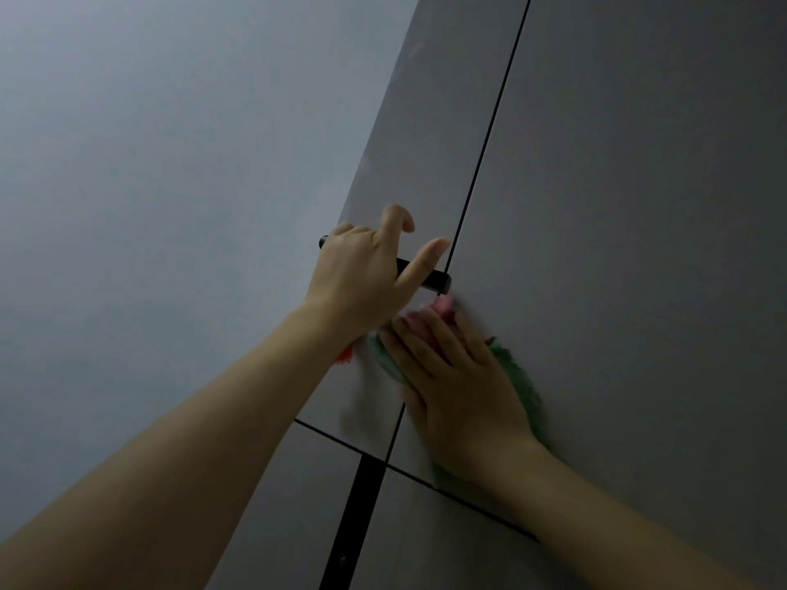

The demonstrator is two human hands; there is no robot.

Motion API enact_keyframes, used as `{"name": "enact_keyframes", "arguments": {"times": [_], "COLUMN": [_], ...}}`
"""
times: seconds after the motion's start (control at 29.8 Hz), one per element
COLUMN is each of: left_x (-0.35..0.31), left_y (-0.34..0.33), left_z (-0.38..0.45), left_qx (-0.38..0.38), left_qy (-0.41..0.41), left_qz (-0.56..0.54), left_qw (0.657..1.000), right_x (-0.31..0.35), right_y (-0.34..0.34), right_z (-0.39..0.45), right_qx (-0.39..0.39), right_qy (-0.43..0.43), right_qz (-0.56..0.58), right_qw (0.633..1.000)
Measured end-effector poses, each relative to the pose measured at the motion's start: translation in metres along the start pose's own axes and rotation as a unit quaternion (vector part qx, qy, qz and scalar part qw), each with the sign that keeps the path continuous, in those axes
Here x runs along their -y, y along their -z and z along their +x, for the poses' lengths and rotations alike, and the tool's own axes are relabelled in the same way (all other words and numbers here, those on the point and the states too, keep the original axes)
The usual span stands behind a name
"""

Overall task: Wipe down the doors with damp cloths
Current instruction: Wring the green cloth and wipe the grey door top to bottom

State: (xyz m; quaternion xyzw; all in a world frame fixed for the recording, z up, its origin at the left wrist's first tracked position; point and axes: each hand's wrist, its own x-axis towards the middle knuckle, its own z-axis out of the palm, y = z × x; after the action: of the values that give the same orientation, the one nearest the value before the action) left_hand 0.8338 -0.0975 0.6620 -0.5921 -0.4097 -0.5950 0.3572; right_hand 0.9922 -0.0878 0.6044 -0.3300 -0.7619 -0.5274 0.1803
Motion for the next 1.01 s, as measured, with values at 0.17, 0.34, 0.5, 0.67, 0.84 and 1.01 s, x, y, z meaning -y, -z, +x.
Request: {"name": "enact_keyframes", "arguments": {"times": [0.17, 0.34, 0.5, 0.67, 0.84, 1.01], "left_x": [-0.001, -0.001, -0.002, -0.001, -0.001, -0.001], "left_y": [0.004, 0.002, 0.0, 0.001, 0.0, -0.002], "left_z": [-0.001, 0.001, 0.001, 0.001, 0.0, 0.0], "left_qx": [0.023, 0.018, 0.019, 0.028, 0.015, 0.015], "left_qy": [-0.001, 0.021, 0.02, 0.021, 0.034, 0.029], "left_qz": [-0.009, -0.014, -0.01, -0.009, -0.015, -0.014], "left_qw": [1.0, 1.0, 1.0, 0.999, 0.999, 0.999], "right_x": [0.031, 0.005, 0.035, 0.069, 0.043, 0.079], "right_y": [-0.019, -0.022, -0.027, -0.044, -0.051, -0.053], "right_z": [-0.012, -0.076, -0.02, -0.02, -0.051, -0.009], "right_qx": [0.055, 0.063, 0.012, 0.042, 0.04, 0.011], "right_qy": [0.06, 0.16, 0.106, 0.152, 0.208, 0.125], "right_qz": [0.008, -0.004, 0.009, -0.007, -0.044, -0.033], "right_qw": [0.997, 0.985, 0.994, 0.987, 0.976, 0.991]}}
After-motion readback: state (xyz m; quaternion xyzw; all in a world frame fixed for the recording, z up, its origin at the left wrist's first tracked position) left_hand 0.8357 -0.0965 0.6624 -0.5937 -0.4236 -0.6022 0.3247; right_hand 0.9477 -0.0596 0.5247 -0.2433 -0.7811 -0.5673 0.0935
